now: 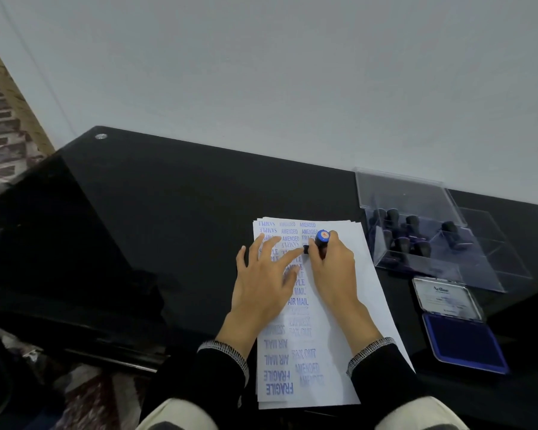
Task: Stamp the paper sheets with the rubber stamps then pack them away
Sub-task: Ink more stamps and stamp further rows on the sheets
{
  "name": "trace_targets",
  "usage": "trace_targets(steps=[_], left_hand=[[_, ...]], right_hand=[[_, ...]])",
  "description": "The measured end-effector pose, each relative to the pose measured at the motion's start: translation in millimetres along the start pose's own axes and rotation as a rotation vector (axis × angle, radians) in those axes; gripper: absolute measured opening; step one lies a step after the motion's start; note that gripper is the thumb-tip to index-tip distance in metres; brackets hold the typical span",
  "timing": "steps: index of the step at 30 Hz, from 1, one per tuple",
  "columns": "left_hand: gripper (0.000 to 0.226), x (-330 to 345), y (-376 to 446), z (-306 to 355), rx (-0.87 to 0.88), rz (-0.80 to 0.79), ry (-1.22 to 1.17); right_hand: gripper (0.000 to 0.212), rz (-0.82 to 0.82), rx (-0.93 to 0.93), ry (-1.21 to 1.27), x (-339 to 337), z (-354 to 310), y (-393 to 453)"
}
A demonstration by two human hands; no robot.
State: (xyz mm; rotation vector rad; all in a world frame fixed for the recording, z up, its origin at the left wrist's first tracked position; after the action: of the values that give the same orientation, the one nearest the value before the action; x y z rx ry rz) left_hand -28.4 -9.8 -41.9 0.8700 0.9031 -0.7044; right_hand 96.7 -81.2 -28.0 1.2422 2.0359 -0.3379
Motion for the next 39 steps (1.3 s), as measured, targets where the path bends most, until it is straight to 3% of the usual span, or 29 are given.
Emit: trace_targets(steps=[27,32,39], left_hand=[[0.037,-1.6,0.2,1.2,-0.016,0.02,-0.009],[0.04,-7.0,1.3,-1.6,-0.182,0.136,-0.125],[0.059,-7.4,1.0,-4.7,-0.421,0.172,-0.045]], right_hand=[[0.015,-0.017,-0.015,-0.025,2.3,-1.5,2.4],[0.013,-0.032,-0.016,-0.037,-0.8,-4.6,3.9],[0.014,-0.062,0.002,-0.04,-1.0,-7.1,6.8]])
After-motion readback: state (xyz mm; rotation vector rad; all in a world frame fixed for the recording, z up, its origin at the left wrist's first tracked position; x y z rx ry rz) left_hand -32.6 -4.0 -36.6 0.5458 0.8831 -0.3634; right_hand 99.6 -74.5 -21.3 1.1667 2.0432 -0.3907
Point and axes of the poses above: each hand's wrist, its own y-axis towards the middle knuckle, its own x-axis out of the palm, z = x × y, the point moved 2 cm from there along y, towards the middle knuckle, and after that the axes turned 10 degrees about x, right-handed, at the moved point
